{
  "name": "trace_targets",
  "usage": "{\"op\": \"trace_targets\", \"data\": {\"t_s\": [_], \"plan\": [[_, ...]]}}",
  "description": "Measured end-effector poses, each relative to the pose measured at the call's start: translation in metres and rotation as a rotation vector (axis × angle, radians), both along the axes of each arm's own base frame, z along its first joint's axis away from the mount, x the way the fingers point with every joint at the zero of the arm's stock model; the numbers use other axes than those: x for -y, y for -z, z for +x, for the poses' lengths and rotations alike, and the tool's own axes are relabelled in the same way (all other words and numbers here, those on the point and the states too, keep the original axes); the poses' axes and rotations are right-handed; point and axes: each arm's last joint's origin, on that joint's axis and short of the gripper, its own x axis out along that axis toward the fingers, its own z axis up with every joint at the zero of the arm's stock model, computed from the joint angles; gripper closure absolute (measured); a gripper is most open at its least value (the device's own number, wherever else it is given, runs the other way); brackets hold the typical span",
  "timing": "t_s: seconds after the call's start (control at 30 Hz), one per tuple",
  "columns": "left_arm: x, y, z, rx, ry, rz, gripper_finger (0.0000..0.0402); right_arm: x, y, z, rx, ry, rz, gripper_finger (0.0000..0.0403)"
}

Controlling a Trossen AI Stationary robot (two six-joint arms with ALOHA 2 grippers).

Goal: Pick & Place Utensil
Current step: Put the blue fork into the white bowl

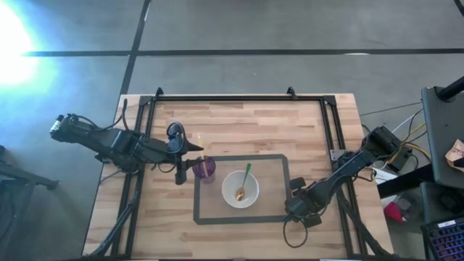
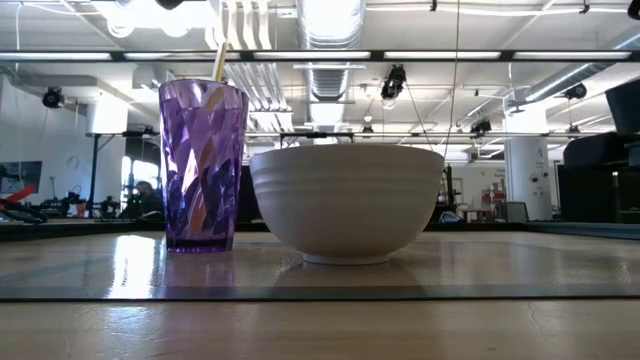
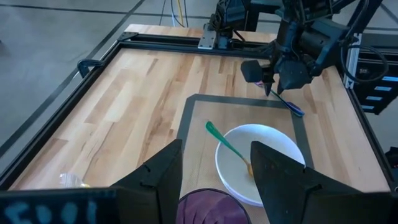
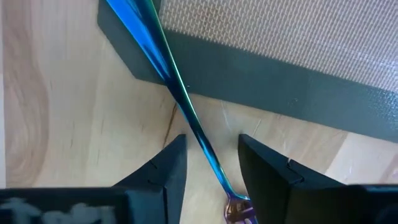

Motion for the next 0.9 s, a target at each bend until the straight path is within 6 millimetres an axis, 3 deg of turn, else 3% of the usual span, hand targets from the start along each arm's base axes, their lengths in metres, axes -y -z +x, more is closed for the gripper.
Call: {"op": "trace_targets", "data": {"t_s": [0.5,0.9], "plan": [[0.002,0.004,0.005,-0.022,0.001,0.007,0.0220,0.002,-0.002,-0.002,0.009,-0.022,-0.025,0.0386],[0.001,0.004,0.005,-0.014,-0.017,0.015,0.0220,0.007,-0.019,-0.007,0.051,-0.031,0.005,0.0393]]}}
